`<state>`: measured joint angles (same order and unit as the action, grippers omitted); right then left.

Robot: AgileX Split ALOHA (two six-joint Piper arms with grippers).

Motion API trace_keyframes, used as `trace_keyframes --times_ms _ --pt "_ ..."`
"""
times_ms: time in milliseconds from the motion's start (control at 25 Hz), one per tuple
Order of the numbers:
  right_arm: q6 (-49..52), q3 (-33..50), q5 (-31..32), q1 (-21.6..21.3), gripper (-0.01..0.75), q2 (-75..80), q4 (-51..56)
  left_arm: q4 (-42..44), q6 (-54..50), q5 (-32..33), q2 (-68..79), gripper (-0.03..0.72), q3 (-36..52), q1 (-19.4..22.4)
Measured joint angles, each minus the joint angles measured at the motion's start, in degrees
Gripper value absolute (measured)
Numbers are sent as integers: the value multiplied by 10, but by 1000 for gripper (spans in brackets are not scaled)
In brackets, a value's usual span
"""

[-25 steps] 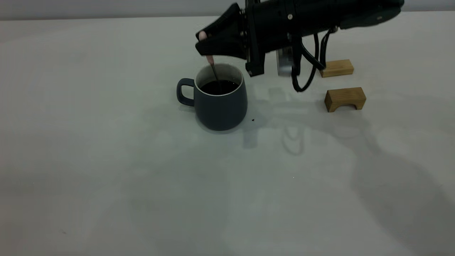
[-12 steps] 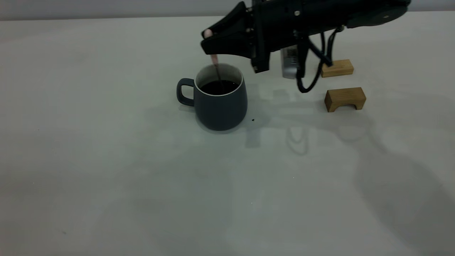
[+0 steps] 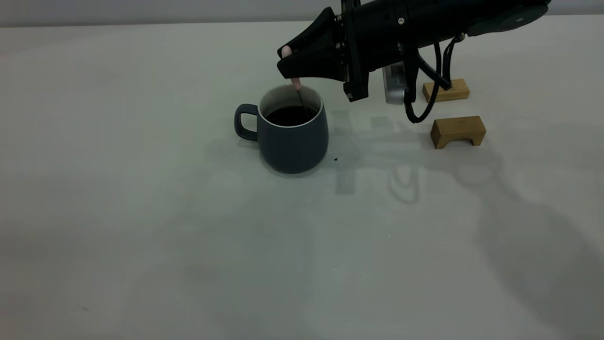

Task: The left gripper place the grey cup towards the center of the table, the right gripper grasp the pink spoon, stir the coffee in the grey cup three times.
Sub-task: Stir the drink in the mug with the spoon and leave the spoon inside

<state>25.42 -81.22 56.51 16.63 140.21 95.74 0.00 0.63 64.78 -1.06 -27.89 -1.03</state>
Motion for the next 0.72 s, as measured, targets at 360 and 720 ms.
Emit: trace_keyframes --times_ms 360,720 --pt "-60 -1 -3 29 142 0 48 0 0 0 0 287 0 0" --pt "-38 1 -12 11 142 0 -4 0 0 0 0 287 0 0"
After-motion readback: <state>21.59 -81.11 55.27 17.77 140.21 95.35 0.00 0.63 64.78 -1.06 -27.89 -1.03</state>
